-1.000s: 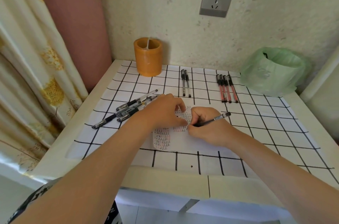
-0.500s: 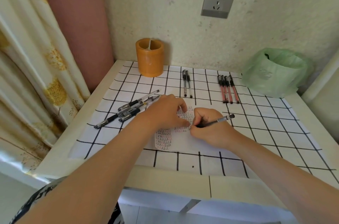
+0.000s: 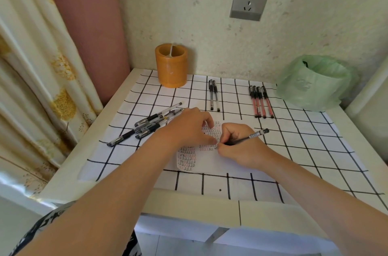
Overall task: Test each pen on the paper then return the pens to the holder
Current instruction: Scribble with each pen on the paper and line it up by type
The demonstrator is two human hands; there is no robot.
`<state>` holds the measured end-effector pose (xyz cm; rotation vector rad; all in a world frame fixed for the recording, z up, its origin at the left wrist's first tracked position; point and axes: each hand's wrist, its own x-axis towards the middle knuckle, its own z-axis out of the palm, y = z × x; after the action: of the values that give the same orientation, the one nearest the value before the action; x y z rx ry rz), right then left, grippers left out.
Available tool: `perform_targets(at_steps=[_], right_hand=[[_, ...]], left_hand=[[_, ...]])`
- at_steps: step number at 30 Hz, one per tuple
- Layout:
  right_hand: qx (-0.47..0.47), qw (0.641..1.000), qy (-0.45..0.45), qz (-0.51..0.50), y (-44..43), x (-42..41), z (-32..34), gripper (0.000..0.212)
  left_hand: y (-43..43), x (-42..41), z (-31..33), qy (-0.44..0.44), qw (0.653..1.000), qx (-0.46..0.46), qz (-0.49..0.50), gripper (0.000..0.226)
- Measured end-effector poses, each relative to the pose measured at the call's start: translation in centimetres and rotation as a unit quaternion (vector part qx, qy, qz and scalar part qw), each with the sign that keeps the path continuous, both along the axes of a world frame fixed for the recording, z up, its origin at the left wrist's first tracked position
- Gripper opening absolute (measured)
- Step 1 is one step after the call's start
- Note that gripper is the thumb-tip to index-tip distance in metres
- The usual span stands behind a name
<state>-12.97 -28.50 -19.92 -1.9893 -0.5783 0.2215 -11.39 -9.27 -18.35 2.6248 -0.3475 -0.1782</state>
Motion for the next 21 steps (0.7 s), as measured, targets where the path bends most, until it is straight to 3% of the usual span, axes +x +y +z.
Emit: perform_targets(at_steps=[21], right_hand=[[-0.018,1.000,0.008,0.008,-0.09,-0.04,-0.11,0.020]], left_hand=[[0.01,-0.14,0.16,-0.002,1.000,-0.006,0.001,0.045]])
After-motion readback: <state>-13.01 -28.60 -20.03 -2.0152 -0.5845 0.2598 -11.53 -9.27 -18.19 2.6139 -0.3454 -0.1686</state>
